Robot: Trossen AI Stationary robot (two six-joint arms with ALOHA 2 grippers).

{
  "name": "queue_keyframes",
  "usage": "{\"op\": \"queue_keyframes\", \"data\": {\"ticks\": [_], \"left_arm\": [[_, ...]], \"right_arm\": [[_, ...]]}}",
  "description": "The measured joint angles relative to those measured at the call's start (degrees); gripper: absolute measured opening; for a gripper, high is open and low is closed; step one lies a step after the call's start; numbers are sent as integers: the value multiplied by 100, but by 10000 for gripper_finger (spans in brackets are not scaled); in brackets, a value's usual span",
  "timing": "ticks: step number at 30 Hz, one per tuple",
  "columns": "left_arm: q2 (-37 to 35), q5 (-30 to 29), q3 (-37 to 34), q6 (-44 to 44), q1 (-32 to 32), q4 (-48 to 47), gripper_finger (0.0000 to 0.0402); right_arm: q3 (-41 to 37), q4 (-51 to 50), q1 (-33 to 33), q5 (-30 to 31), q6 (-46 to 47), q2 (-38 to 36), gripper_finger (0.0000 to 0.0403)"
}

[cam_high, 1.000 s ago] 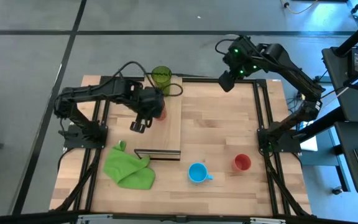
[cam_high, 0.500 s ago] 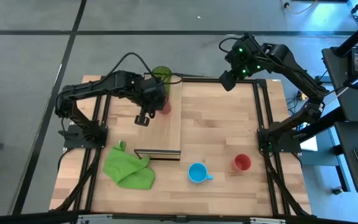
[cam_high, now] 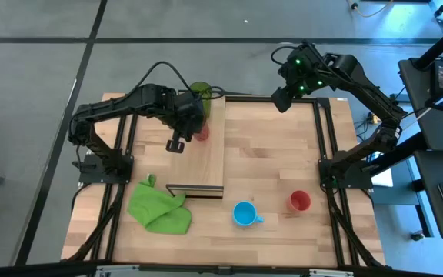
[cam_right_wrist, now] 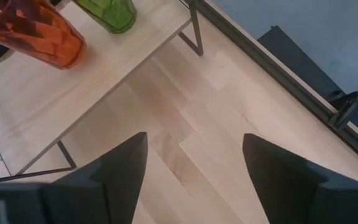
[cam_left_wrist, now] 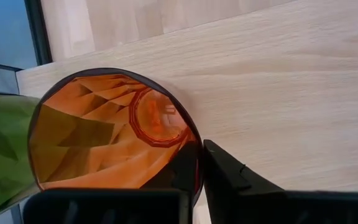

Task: Stack small to large cups/mugs on shelf
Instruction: Put the red cup on the shelf

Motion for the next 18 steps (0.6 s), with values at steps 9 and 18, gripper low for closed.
{"op": "queue_keyframes", "data": {"ticks": [9, 18], "left_arm": [[269, -1, -4, -22, 144, -200, 23], [199, 78, -4, -173, 136, -79, 25]], "right_arm": [[0, -8, 0, 37, -7, 0, 265], [0, -15, 0, 44, -116, 0, 265]]}}
